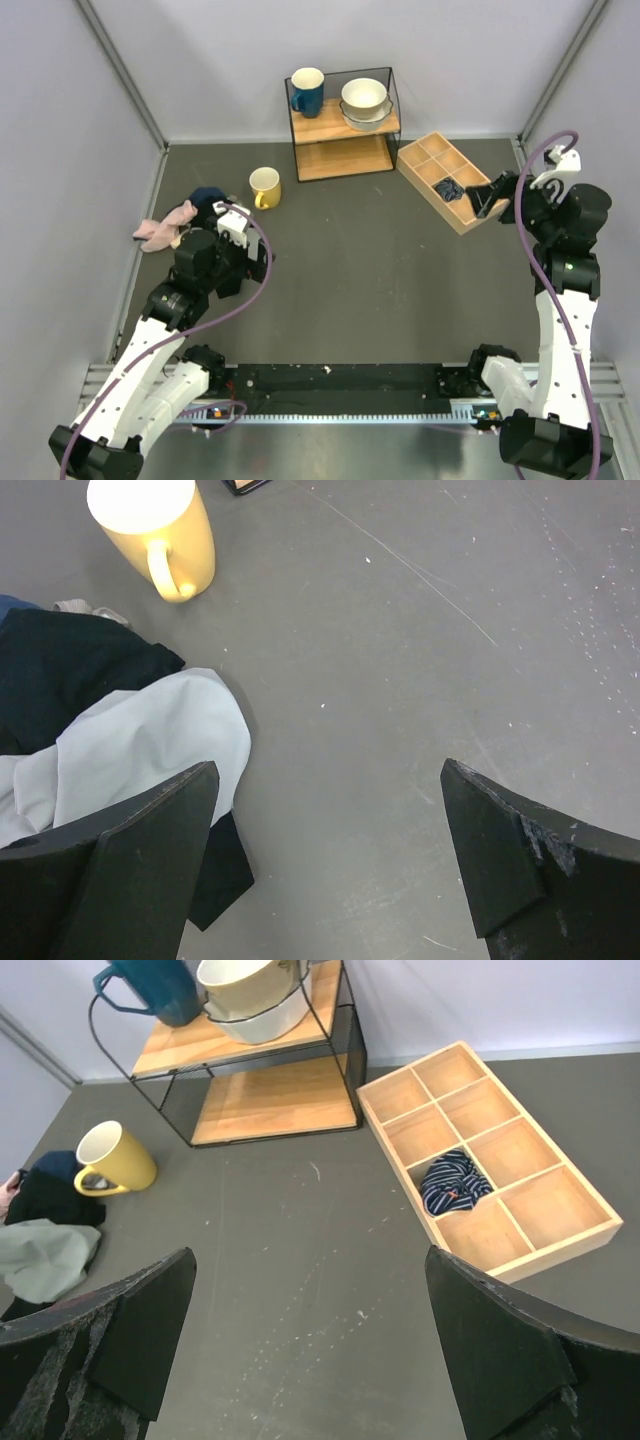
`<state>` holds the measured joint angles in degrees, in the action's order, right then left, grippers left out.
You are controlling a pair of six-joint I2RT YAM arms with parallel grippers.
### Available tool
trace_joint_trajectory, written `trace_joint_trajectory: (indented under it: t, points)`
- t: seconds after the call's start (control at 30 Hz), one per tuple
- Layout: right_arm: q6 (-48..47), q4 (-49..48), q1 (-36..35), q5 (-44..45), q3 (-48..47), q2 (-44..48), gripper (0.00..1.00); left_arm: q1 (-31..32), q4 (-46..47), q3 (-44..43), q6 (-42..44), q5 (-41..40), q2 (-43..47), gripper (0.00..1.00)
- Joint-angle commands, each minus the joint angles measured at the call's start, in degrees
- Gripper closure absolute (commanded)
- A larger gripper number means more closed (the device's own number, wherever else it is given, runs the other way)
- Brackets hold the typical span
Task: Roll the underwear
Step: Pick up the underwear.
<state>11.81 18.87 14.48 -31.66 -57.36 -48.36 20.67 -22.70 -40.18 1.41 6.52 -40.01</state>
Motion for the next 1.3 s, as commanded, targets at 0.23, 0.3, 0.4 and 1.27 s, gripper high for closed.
trace_joint_trajectory:
  t: [0.23,0.3,0.4,1.27]
  points:
    - [0.2,-14.2,-0.2,-28.7,8.8,-0.9,0.01,-0.3,2.2,0.0,-0.5,3.0,-1.0,0.01]
    - [-3.2,-12.5,-1.8,-28.7,8.9,-2.0,0.01,-0.3,2.5,0.1,-0.6,2.8,-0.8,0.01]
    - [-9.6,-8.5,-5.3,-28.0,8.5,-4.4,0.01,-0.3,2.7,0.5,-1.1,1.9,-0.9,0.01]
    - [-22.0,2.7,-13.4,-19.7,7.5,-6.7,0.01,-23.2,-5.4,-14.7,-2.9,-5.6,-32.9,0.11]
